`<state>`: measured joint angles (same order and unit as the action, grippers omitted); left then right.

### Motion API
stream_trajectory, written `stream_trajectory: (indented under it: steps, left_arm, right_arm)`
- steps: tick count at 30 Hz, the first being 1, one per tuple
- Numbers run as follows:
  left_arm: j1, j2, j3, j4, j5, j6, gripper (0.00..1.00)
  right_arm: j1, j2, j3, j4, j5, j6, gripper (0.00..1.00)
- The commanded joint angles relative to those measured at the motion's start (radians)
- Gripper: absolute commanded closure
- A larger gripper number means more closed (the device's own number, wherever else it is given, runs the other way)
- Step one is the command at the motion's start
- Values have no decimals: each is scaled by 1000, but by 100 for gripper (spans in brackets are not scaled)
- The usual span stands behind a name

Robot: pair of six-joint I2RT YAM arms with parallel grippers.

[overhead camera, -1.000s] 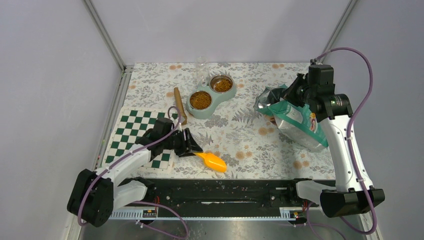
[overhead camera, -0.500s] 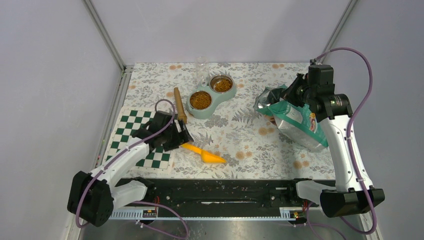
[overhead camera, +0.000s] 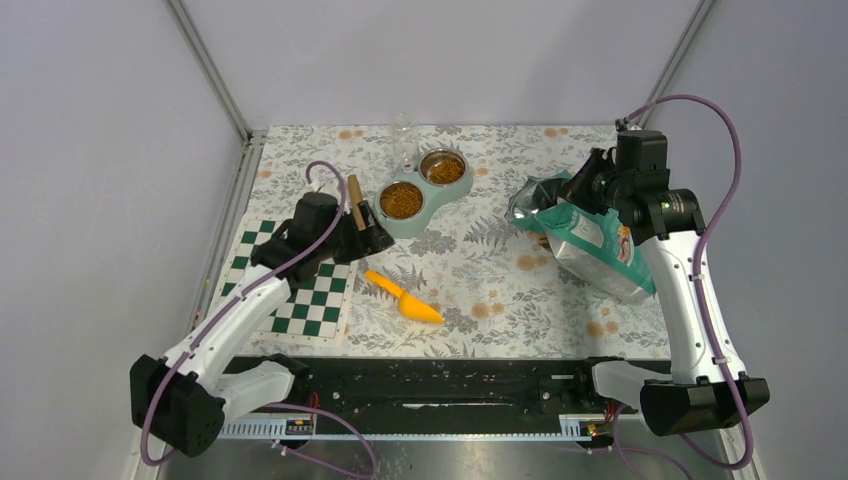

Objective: Serve the pet food

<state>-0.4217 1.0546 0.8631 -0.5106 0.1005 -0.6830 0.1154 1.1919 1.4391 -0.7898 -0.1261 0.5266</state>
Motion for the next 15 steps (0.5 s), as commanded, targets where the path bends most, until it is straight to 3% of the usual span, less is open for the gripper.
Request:
stream_trajectory:
  steps: [1, 7, 11, 15]
  left_arm:
    - [-68, 99, 146, 312, 225, 74, 24]
    - [-238, 353, 384, 456, 238, 160, 25]
    - [-274, 501, 517, 542, 301, 109, 24]
    - [-276, 605, 634, 522, 378, 60, 25]
  right_arm:
    - [6, -75, 12, 212, -203, -36, 100]
    - [7, -119, -6, 310, -378, -60, 100]
    - [12, -137, 3, 335, -450, -77, 100]
    - [25, -146, 7, 331, -486, -107, 100]
